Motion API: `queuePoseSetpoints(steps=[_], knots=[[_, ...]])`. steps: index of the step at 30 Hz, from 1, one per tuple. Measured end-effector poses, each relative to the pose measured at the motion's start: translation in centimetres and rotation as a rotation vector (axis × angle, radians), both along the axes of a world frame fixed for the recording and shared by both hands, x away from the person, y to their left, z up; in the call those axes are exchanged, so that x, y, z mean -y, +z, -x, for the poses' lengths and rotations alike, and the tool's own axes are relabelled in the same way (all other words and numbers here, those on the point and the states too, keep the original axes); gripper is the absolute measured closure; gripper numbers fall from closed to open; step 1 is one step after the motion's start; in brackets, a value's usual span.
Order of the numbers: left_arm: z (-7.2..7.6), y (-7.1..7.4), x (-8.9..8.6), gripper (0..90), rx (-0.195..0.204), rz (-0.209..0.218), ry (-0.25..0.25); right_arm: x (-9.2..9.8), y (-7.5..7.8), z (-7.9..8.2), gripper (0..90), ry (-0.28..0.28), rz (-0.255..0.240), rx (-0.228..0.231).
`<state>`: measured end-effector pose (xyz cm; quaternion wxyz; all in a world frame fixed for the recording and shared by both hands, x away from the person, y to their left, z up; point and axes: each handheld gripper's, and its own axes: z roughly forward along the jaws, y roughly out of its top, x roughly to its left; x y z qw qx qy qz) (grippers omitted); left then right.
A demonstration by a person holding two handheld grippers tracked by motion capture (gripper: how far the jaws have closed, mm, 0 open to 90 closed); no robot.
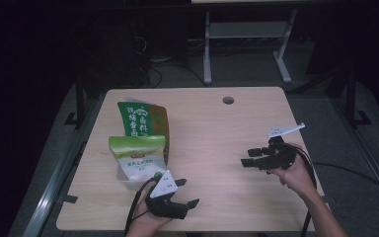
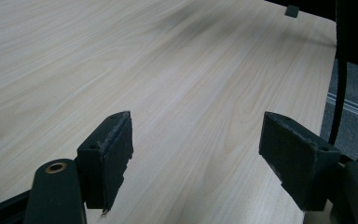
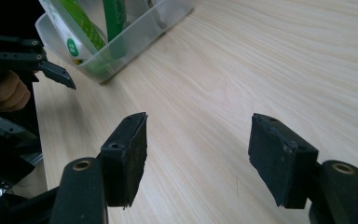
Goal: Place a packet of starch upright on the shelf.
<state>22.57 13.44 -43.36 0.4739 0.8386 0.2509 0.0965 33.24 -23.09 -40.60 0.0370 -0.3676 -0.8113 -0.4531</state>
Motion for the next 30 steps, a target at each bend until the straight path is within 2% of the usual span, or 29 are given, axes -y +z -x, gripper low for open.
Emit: queuePoseSetpoints(steps=[13,30], knots=[[0.0,-0.1,0.1,25.1,-0.002,-0.007,0.0,1.9,-1.4,1.2,35.5,-0.034,-0.01,-0.008],[-0.1,-0.1,0.0,24.9,0.004,-0.014,0.002,4.8,-3.5,4.2,34.4,-0.091,-0.027,-0.033]])
